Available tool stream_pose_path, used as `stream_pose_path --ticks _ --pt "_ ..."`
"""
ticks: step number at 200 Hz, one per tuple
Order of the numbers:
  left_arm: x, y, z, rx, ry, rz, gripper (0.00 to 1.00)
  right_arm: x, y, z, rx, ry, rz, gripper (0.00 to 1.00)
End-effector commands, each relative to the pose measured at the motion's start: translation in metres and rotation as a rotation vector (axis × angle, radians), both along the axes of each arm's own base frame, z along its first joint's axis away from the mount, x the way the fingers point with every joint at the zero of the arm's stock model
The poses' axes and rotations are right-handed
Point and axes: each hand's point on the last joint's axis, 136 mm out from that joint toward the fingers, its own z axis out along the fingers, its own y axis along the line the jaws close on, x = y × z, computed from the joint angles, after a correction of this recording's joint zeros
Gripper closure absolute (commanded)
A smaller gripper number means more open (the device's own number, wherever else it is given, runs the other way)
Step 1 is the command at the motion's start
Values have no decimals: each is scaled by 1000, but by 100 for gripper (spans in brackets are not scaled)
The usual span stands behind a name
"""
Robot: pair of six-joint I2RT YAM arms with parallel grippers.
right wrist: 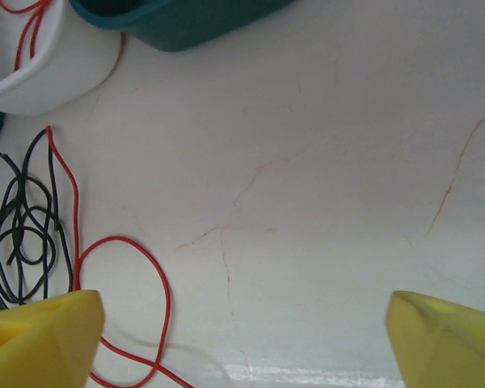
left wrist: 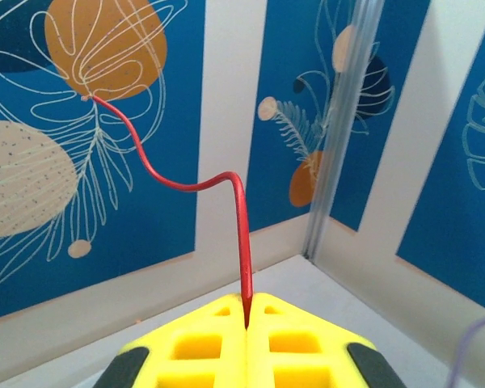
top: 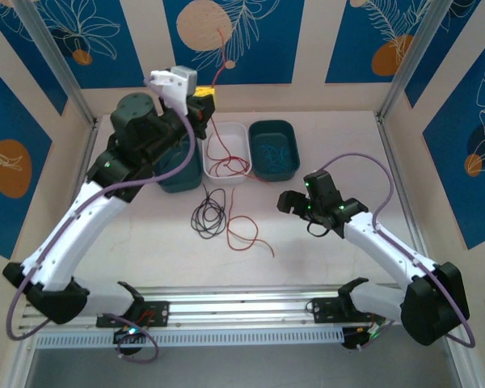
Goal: Untangle the cables
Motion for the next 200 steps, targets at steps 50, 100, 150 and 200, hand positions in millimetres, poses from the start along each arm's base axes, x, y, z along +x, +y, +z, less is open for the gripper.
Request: stream_pose_path --ticks 50,100,150,200 --pt "79 21 19 54 -93 174 100 -9 -27 25 -78 -75 -61 1" --pt "116 21 -24 158 -69 204 100 -8 -34 32 -83 -86 -87 1" --pt "142 9 -129 317 77 186 100 -7 -32 33 -68 -86 -86 1" --pt "156 6 -217 487 229 172 100 -7 -31 33 -63 -82 -82 1"
